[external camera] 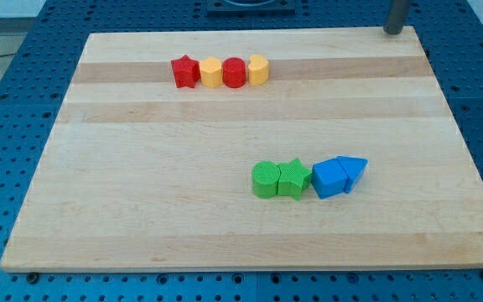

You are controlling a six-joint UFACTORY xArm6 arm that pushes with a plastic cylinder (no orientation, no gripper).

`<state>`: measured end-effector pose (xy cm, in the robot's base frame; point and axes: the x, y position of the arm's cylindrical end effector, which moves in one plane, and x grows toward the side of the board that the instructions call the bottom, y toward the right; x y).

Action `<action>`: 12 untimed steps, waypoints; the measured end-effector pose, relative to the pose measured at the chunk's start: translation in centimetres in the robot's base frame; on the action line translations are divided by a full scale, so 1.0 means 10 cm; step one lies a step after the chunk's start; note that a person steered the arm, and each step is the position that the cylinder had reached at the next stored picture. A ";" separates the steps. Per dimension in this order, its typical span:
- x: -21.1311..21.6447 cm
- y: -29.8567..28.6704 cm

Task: Separate the yellow blocks from red blocks

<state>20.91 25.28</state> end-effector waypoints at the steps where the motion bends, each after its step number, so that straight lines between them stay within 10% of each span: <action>1: 0.44 -0.09; 4: 1.99 -1.55; 8: 1.53 -3.62; 12: 1.04 -3.06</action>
<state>31.32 -5.33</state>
